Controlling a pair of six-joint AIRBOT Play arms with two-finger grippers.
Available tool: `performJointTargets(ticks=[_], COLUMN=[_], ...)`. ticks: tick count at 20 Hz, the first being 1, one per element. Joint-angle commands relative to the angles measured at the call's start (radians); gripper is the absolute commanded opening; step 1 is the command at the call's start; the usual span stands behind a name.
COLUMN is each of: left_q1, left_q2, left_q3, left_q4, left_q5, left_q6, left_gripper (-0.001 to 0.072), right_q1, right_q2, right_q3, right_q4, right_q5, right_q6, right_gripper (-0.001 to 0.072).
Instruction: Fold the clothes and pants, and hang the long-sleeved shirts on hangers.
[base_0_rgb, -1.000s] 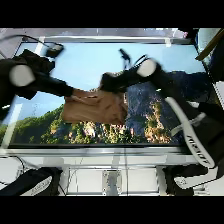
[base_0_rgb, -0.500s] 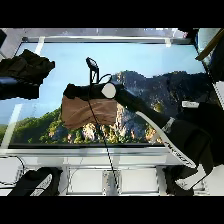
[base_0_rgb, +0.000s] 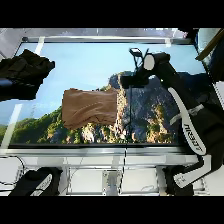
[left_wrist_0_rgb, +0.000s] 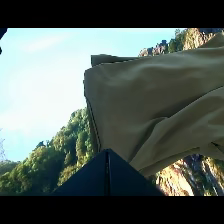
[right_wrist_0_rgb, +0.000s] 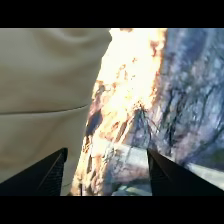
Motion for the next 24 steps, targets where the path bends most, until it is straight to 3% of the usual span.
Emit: performJointTargets(ticks=[1,2,3,4,6,10,20,21,24], left_q1=[0.001,0.001,0.001,0.001,0.001,0.001,0.001,0.001,0.001], left_q2=[0.001,0.001,0.001,0.001,0.001,0.001,0.001,0.001,0.001], left_q3=[0.0,0.0,0.0,0.0,0.0,0.0,0.0,0.0,0.0], left_q4=[0.002,0.002,0.002,0.002,0.002,0.002,0.002,0.002,0.002], left_q5=[0.0,0.0,0.0,0.0,0.0,0.0,-0.004,-0.012,-0.023], left_q6=[-0.035,-0.035,-0.035,-0.035,-0.036,-0.036,-0.035,-0.035,-0.035], left_gripper=[0.001,0.0011,0.001,0.001,0.001,0.0011,0.0011,0.0011,0.0011], right_q1=[-0.156,-0.192,-0.217,-0.228,-0.222,-0.171,0.032,0.045,0.06], right_q2=[-0.088,-0.137,-0.189,-0.233,-0.312,-0.428,-0.451,-0.451,-0.449], right_q3=[-0.066,-0.075,-0.078,-0.078,-0.078,-0.078,-0.077,-0.077,-0.076], right_q4=[0.373,0.506,0.578,0.593,0.619,0.869,0.909,0.908,0.909], right_q5=[-0.057,-0.056,-0.048,-0.044,-0.013,-0.056,-0.099,-0.101,-0.122], right_q6=[-0.031,-0.092,-0.127,-0.128,-0.131,-0.243,-0.265,-0.291,-0.313], right_gripper=[0.0553,0.0586,0.0661,0.0686,0.0686,0.0686,0.0672,0.0634,0.0039])
